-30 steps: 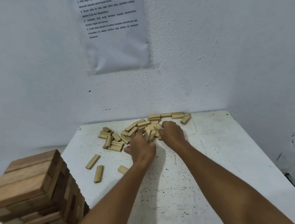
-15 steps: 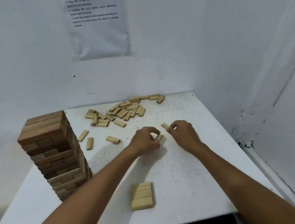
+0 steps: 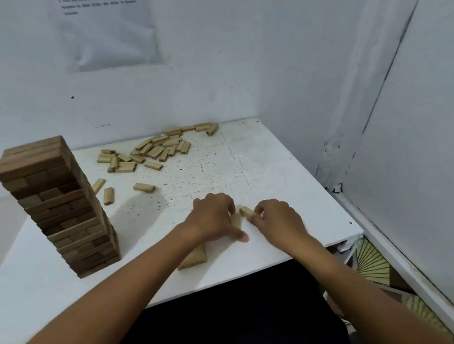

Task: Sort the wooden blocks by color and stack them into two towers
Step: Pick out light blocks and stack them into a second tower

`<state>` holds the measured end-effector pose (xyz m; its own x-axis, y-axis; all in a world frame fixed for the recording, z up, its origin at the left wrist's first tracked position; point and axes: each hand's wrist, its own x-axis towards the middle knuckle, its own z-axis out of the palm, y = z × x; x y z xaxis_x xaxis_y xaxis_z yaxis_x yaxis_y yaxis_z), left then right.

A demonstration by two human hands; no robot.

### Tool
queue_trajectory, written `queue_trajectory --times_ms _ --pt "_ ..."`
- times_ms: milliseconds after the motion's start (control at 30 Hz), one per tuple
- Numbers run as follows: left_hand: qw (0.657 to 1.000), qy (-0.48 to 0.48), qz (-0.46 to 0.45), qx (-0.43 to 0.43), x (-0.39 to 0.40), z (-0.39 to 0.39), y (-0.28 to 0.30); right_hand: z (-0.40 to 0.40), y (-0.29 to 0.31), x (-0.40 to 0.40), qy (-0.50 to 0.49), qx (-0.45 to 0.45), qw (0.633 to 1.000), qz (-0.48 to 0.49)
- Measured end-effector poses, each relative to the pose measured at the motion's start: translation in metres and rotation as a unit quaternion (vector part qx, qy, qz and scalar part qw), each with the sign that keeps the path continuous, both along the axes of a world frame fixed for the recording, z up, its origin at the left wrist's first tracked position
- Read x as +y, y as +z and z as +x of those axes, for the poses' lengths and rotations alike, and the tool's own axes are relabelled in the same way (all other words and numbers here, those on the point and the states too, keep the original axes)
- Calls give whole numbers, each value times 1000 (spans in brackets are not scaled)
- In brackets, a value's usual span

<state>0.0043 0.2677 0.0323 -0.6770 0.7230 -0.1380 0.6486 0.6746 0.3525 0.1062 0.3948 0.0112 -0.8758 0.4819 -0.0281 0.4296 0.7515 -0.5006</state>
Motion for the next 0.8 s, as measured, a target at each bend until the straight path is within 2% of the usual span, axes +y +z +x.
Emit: queue_trajectory --times_ms 233,567,800 --pt "997 -45 55 1 -7 -5 -6 -7 3 22 -38 104 984 -138" --pt "992 -106 68 -12 10 -9 -9 -26 5 41 -16 136 986 -101" --pt "990 -114 58 -56 -12 -22 2 0 9 60 86 32 983 -159"
